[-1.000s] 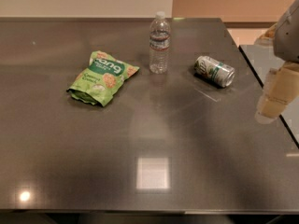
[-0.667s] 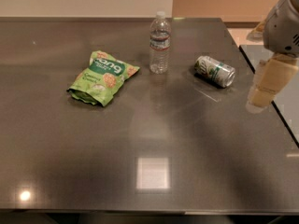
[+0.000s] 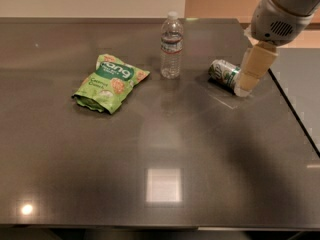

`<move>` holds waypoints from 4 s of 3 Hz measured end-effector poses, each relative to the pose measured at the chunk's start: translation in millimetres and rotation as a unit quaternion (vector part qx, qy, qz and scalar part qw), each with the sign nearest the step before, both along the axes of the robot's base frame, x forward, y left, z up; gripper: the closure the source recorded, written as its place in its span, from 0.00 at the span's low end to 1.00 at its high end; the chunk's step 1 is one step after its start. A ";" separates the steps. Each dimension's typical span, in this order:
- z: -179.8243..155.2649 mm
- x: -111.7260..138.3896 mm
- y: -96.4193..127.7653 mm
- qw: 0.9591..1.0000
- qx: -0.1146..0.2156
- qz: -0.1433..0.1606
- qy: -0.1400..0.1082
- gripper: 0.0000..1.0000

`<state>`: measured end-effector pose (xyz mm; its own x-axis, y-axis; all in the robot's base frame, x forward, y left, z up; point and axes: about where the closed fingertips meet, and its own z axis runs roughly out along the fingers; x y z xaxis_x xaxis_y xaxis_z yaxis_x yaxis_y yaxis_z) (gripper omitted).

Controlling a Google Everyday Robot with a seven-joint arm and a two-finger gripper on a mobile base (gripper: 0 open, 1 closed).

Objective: Place 7up can upright

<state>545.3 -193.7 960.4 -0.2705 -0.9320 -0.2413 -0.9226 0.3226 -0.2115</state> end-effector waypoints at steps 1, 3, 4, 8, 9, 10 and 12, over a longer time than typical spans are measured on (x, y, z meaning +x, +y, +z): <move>-11.7 37.6 3.2 0.999 0.011 -0.040 0.014 0.00; -47.6 97.3 3.1 0.988 0.029 -0.146 0.051 0.00; -65.6 108.8 0.4 0.982 0.032 -0.176 0.066 0.00; -115.6 134.7 -10.3 0.970 0.022 -0.216 0.110 0.00; -122.9 138.6 -10.5 0.969 0.007 -0.218 0.117 0.17; -122.7 139.8 -11.8 0.969 0.004 -0.219 0.117 0.39; -101.1 137.4 -8.1 0.973 0.027 -0.206 0.102 1.00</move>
Offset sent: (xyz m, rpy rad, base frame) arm 0.1004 0.0016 -0.0355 0.0783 0.1277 -0.3108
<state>682.7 -201.8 859.3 -0.6653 -0.7223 -0.1889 -0.7343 0.6788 -0.0090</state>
